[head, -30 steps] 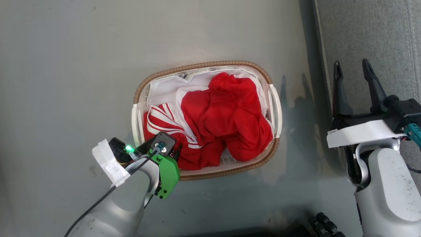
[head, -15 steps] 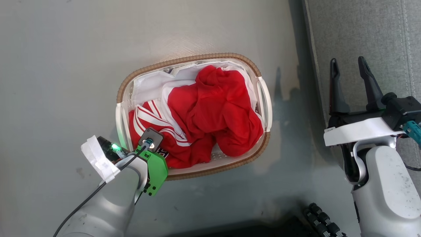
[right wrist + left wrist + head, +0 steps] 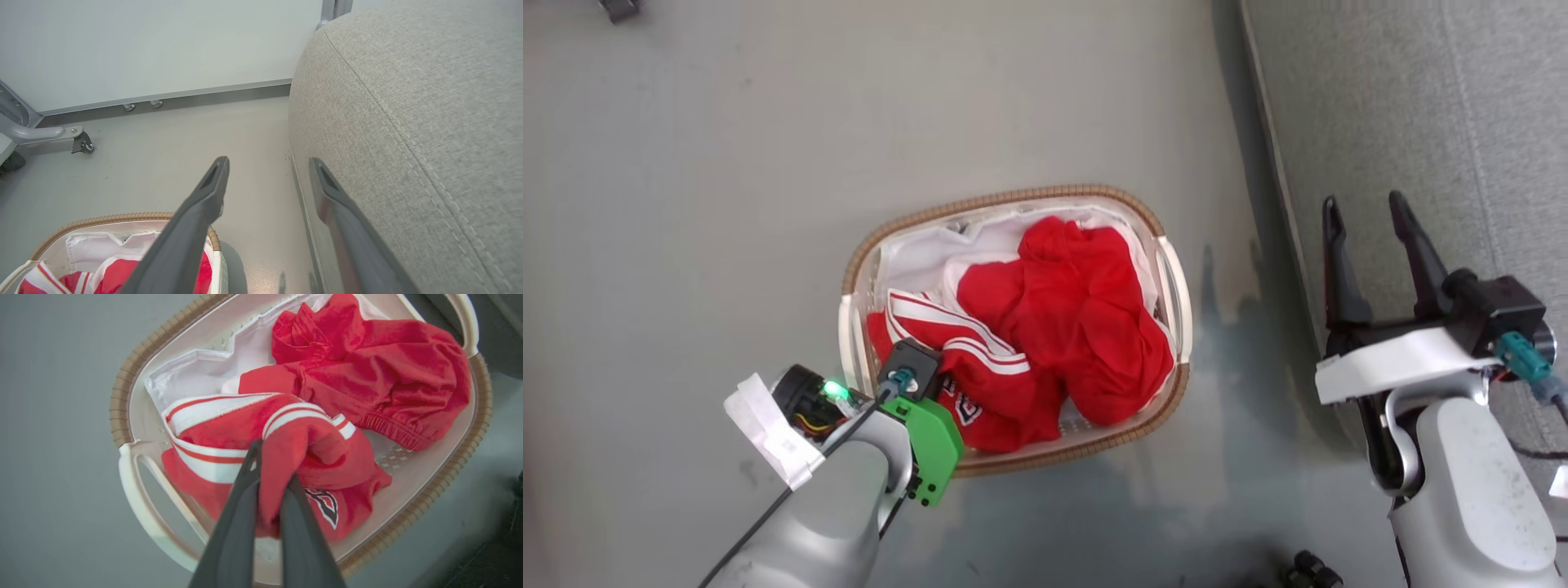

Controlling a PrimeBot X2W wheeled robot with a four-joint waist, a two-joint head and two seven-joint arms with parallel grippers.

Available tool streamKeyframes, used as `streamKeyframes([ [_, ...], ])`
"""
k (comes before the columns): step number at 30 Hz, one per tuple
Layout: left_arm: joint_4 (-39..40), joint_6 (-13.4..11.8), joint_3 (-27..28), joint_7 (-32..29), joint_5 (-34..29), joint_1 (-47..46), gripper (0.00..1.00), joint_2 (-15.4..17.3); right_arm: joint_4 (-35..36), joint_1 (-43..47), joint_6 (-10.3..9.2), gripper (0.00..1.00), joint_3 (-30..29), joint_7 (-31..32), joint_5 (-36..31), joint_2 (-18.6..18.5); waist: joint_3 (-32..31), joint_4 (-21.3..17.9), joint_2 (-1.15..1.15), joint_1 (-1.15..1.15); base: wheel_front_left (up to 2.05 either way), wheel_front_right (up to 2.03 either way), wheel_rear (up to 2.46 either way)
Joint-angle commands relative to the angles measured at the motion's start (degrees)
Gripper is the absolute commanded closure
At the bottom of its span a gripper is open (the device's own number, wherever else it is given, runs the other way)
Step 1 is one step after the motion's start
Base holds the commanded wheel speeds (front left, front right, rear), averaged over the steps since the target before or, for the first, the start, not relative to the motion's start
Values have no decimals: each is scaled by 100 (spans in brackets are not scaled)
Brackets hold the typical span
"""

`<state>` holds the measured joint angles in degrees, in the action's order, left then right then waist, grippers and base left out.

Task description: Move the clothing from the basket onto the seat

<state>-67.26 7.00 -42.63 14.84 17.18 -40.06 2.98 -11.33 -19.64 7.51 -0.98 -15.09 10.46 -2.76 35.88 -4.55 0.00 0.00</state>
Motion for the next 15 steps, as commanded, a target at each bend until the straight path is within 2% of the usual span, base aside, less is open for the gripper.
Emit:
streamKeyframes([
  [1,164,7,-16,44,-5,85,100,3,-48,145,-4,0,-2,-12,-59,-24,-554,94,0,0,0,0,0],
  [15,1570,34,52,33,-195,510,100,311,-441,995,-4,0,26,-12,-163,-24,-2365,282,0,0,0,0,0],
])
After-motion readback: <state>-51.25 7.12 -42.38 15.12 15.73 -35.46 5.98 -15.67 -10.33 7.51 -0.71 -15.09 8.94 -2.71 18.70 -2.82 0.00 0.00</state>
